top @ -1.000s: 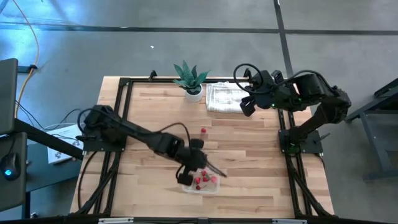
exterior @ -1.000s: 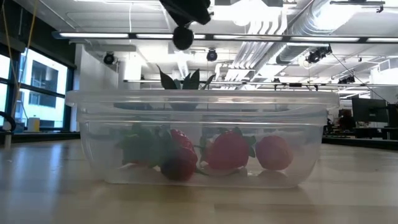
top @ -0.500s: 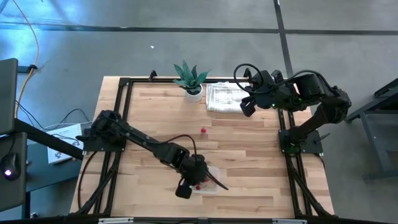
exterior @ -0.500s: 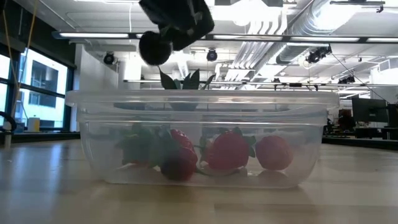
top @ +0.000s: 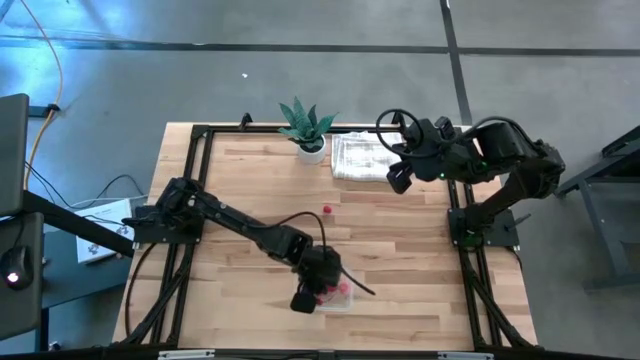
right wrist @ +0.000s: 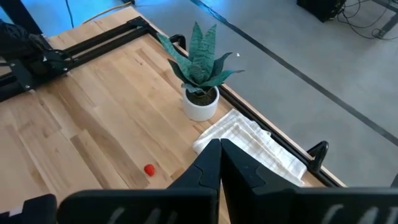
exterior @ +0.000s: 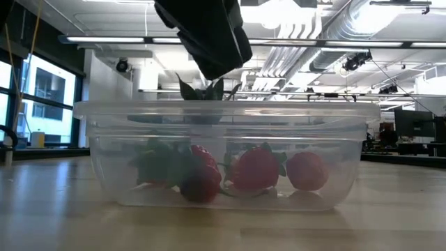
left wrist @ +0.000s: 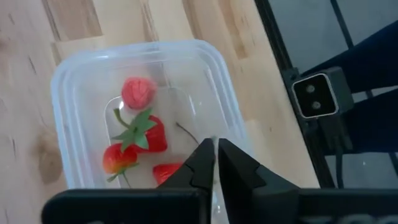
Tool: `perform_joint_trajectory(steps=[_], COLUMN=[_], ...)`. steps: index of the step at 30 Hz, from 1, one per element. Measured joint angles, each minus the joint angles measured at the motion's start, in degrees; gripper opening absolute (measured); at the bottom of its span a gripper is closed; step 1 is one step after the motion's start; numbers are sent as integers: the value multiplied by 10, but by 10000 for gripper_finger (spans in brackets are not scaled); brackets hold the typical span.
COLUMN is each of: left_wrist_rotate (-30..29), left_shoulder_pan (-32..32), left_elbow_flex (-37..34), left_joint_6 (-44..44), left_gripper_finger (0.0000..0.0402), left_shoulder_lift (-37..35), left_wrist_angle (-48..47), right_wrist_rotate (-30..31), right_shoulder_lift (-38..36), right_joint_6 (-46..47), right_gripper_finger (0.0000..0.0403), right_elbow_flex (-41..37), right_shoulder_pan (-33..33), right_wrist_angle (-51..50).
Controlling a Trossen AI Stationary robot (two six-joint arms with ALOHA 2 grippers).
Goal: Pick and placing Produce into tupperware
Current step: Put the black cherry into the transparent bin, then put the raspberry into the transparent bin
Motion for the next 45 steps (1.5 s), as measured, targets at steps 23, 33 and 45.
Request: perform_joint_trajectory(steps=[23, 33, 45], left_wrist_rotate=[-232, -176, -201], left_shoulder_pan=[196, 246, 235], left_elbow_flex=[116, 62, 39], left_joint_6=[-4, 131, 227], left_gripper_finger=[181, 223, 230], left_shoulder_lift=[-6, 13, 57], left_wrist_angle=[-202, -177, -96], right_wrist_rotate=[-10, -6, -6], right_shoulder_lift=[-8, -39, -42], right_joint_6=[-1, -1, 0], right_gripper_finger=[0, 0, 0], right_elbow_flex=[0, 0, 0], right_shoulder_pan=[1, 0, 0], right_wrist_angle=[1, 11, 16])
